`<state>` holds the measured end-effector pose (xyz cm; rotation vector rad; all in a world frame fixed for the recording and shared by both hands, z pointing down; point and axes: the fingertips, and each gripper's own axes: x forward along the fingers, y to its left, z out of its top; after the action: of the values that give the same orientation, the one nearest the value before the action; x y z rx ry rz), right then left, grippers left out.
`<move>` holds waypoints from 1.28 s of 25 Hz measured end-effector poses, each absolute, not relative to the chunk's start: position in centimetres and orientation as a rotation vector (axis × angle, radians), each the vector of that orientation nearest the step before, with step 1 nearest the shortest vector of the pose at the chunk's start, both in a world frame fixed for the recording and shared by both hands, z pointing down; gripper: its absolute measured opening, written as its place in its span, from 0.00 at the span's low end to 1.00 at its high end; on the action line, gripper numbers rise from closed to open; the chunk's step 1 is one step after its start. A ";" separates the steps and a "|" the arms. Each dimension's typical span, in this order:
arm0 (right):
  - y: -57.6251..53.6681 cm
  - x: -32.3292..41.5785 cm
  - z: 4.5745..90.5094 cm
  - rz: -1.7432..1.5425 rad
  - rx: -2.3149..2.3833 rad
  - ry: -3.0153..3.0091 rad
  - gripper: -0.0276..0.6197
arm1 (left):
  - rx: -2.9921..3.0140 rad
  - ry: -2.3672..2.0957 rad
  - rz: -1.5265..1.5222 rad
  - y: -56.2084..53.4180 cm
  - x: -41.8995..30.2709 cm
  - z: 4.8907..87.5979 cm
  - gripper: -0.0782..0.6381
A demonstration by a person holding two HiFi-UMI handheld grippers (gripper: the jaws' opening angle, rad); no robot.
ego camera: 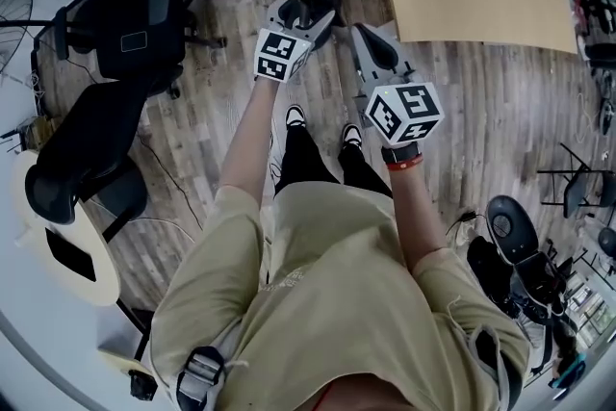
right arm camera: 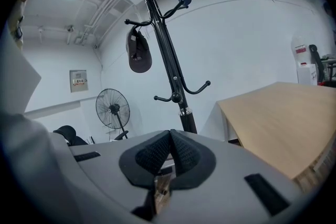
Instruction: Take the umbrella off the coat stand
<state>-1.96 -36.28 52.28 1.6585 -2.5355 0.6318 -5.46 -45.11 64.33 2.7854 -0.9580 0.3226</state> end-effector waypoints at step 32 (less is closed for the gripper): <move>-35.8 -0.3 52.1 0.677 1.714 -2.523 0.07 | 2.768 -1.022 0.329 -47.2 -4.2 61.4 0.40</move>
<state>-0.27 -35.75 52.06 1.7140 -2.5228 0.6765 -4.16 -47.18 61.42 2.7679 -1.0221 0.3294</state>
